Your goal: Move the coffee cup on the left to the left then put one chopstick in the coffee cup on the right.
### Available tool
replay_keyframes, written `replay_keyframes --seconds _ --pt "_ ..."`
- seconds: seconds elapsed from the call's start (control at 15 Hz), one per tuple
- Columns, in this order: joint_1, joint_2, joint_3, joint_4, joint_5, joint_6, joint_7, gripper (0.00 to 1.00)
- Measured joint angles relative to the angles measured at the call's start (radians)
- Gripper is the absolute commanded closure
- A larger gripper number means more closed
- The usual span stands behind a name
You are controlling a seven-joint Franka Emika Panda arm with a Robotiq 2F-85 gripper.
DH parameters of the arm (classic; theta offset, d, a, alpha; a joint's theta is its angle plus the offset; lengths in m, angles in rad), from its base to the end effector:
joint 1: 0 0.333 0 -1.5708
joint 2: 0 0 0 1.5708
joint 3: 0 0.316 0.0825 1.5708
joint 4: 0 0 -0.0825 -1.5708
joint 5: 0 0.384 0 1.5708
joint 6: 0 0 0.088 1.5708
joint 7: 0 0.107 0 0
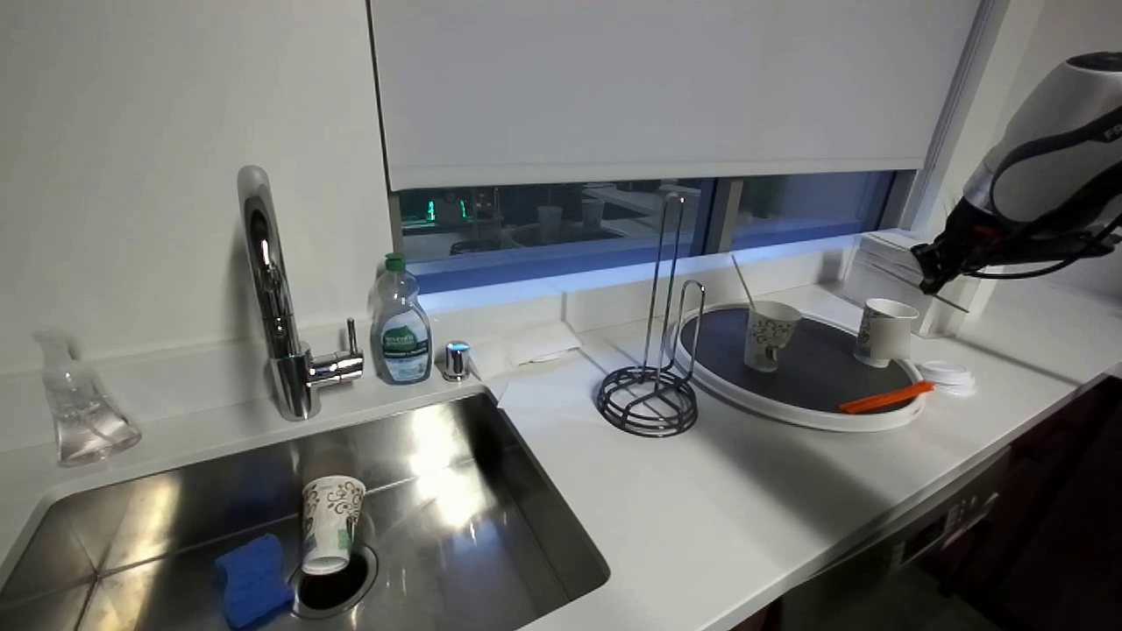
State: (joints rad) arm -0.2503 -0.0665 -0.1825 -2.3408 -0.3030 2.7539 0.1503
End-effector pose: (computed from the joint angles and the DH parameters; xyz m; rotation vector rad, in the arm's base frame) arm 0.4894 -0.2135 0.4121 2.7990 -0.4698 0.6477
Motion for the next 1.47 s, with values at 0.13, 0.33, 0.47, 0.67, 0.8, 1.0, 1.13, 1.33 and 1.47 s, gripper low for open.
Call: replay_keyframes --seconds 0.13,0.33,0.47,0.67,0.8,1.0,1.13,1.33,1.47 --pt "0.007 -0.029 0.010 0.012 -0.016 -0.050 -0.026 0.99" --pt "0.023 -0.054 0.018 0.035 -0.014 -0.157 -0.131 0.99" --pt "0.028 -0.057 0.017 0.052 -0.012 -0.217 -0.217 0.99" --pt "0.027 -0.056 0.007 0.077 -0.018 -0.279 -0.333 0.99" --pt "0.024 -0.055 -0.001 0.096 -0.044 -0.311 -0.389 0.99" --pt "0.020 -0.045 -0.013 0.128 -0.112 -0.346 -0.452 0.99" --pt "0.020 -0.031 -0.017 0.147 -0.148 -0.364 -0.497 0.99" --pt "0.020 0.000 -0.021 0.174 -0.166 -0.369 -0.579 0.99" --pt "0.020 0.025 -0.022 0.196 -0.167 -0.381 -0.640 0.99"
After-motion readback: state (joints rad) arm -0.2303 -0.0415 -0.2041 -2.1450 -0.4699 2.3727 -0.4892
